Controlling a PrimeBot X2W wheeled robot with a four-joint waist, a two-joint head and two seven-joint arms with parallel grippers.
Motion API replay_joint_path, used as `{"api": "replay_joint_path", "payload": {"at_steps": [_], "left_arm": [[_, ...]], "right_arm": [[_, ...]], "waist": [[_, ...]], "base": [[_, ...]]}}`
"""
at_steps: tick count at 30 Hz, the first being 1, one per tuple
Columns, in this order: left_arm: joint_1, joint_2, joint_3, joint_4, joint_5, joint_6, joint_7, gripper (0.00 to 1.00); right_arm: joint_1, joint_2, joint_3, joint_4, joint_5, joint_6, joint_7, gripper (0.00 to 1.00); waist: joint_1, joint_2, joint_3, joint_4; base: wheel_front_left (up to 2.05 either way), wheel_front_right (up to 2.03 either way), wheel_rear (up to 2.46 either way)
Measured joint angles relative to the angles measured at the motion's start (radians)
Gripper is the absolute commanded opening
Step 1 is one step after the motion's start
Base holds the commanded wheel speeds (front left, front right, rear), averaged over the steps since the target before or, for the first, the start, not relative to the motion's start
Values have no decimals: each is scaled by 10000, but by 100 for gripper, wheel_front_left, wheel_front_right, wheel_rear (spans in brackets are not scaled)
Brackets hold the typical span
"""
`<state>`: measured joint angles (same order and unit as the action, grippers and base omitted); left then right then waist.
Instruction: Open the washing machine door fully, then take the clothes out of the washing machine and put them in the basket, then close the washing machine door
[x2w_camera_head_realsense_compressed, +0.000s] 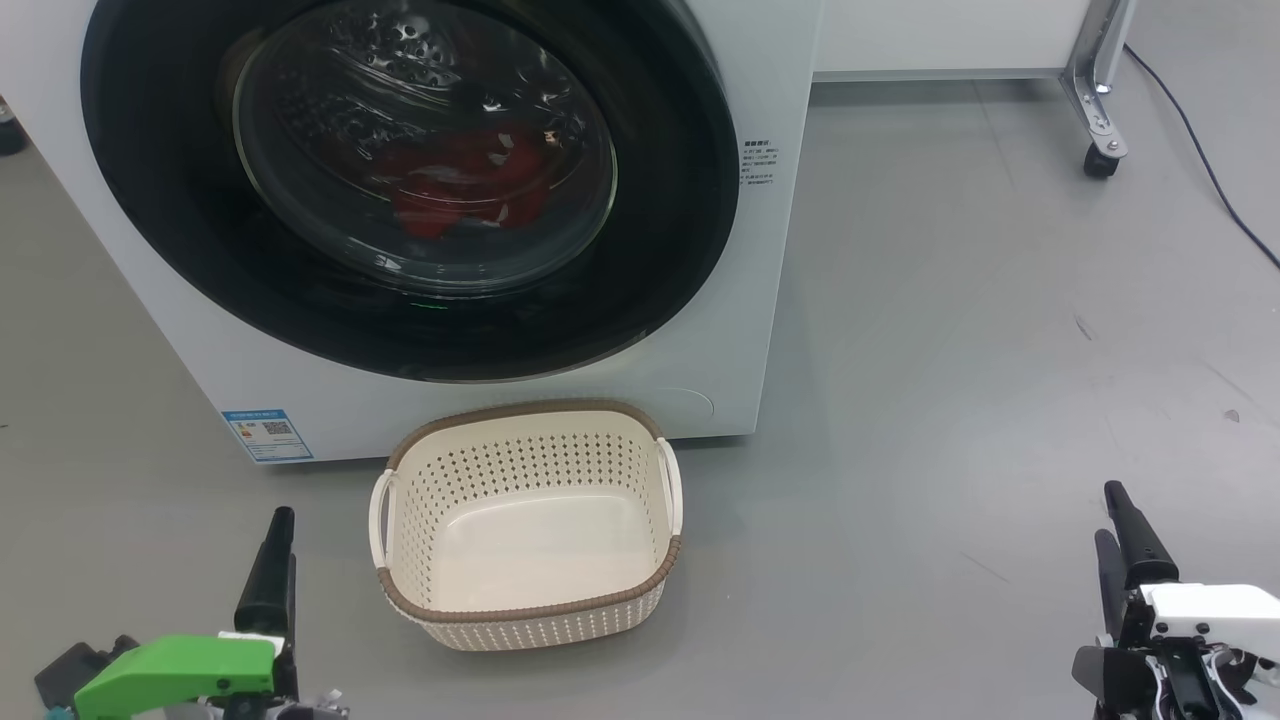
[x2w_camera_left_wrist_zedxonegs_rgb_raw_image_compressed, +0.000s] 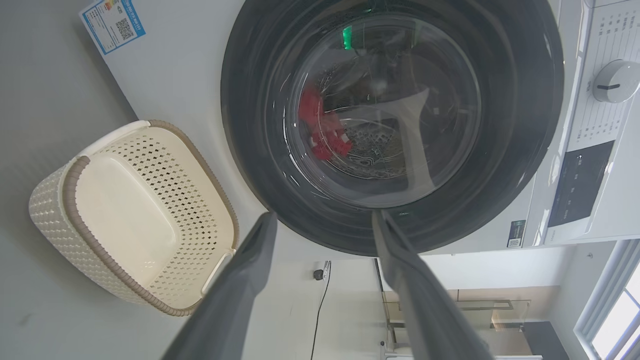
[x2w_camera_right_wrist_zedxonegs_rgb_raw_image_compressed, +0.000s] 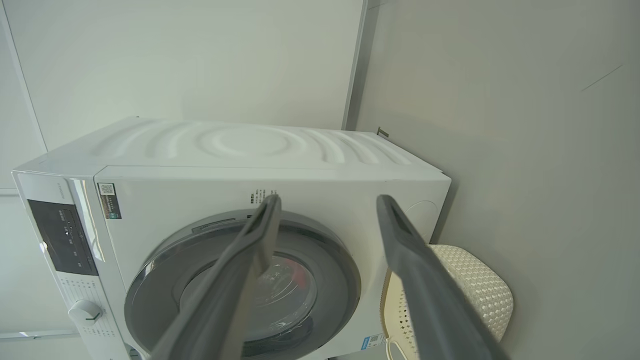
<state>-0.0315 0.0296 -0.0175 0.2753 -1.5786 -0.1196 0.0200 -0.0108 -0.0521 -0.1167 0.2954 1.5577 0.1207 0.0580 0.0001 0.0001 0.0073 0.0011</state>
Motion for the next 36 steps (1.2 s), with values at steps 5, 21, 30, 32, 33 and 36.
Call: {"api": "replay_joint_path", "payload": {"at_steps": [5, 21, 30, 32, 33, 36], "left_arm": [[-65, 42, -198, -61, 485, 0, -261, 100], [-295, 512, -867, -54, 3227, 102, -846, 100], [-385, 506, -872, -316, 4976, 454, -1154, 100], [-415, 508, -926, -355, 5331, 539, -1202, 100], [-416, 502, -951, -374, 5542, 546, -1266, 100], [-419, 506, -1104, -431, 6153, 708, -1327, 100]], "right_arm": [[-4, -146, 113, -50, -370, 0, -148, 100], [-17, -903, 803, -73, -2746, -2, -1001, 100], [-110, -1360, 1363, -73, -4537, -272, -1423, 100], [-141, -1427, 1486, -75, -4882, -355, -1488, 100], [-167, -1448, 1559, -75, -5095, -368, -1522, 100], [-225, -1515, 1774, -82, -5666, -460, -1618, 100]], "waist": [[0, 0, 2, 10], [0, 0, 11, 41], [0, 0, 31, 55], [0, 0, 33, 54], [0, 0, 35, 53], [0, 0, 40, 50]], "base": [[0, 0, 0], [0, 0, 0], [0, 0, 0], [0, 0, 0], [0, 0, 0], [0, 0, 0]]}}
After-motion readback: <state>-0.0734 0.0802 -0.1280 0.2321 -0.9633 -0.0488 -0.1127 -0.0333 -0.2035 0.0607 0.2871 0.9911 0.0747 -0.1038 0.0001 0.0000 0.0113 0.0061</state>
